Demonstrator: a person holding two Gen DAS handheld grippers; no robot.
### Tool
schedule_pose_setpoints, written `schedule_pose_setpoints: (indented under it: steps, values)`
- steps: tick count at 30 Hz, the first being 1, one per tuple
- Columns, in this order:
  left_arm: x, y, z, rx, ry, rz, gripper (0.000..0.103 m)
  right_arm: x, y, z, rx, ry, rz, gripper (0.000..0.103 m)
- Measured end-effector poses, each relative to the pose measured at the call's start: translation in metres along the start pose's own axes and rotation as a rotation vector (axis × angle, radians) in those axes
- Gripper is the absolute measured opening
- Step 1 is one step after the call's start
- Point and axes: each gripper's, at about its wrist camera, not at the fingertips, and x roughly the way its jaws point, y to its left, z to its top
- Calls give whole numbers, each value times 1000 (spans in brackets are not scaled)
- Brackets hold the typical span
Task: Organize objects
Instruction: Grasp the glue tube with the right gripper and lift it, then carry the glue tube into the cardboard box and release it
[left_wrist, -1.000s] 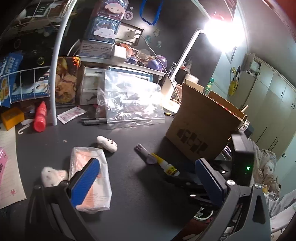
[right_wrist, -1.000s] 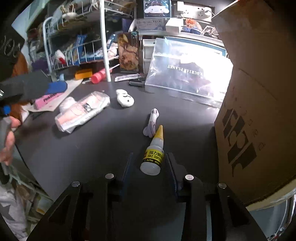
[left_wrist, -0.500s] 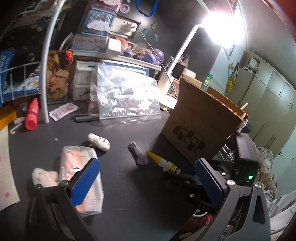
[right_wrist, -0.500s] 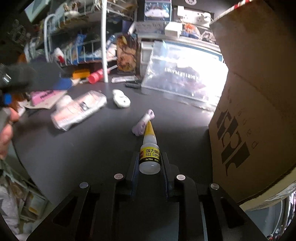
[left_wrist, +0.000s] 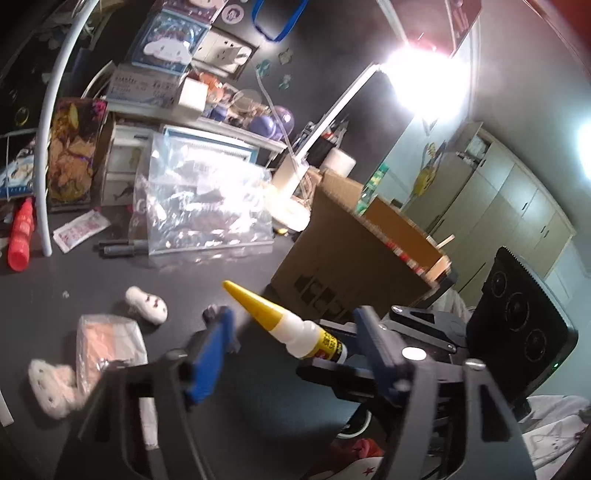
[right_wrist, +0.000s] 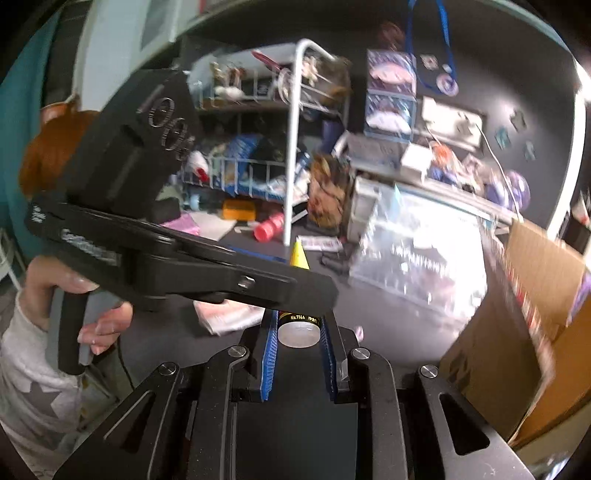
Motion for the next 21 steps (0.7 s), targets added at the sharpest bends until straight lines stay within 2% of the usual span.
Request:
schedule_pose_setpoints:
  steps: [5, 12, 21]
  values:
    - [-15, -8, 19, 8, -25, -20, 37, -11, 0, 18, -48, -38, -2, 17]
    - [-16, -25, 48, 37, -33, -50, 36, -30, -12, 40, -66, -72, -21, 17]
    - [31, -52, 87, 68, 50, -121, 35, -51, -64, 48, 8, -37, -62, 17]
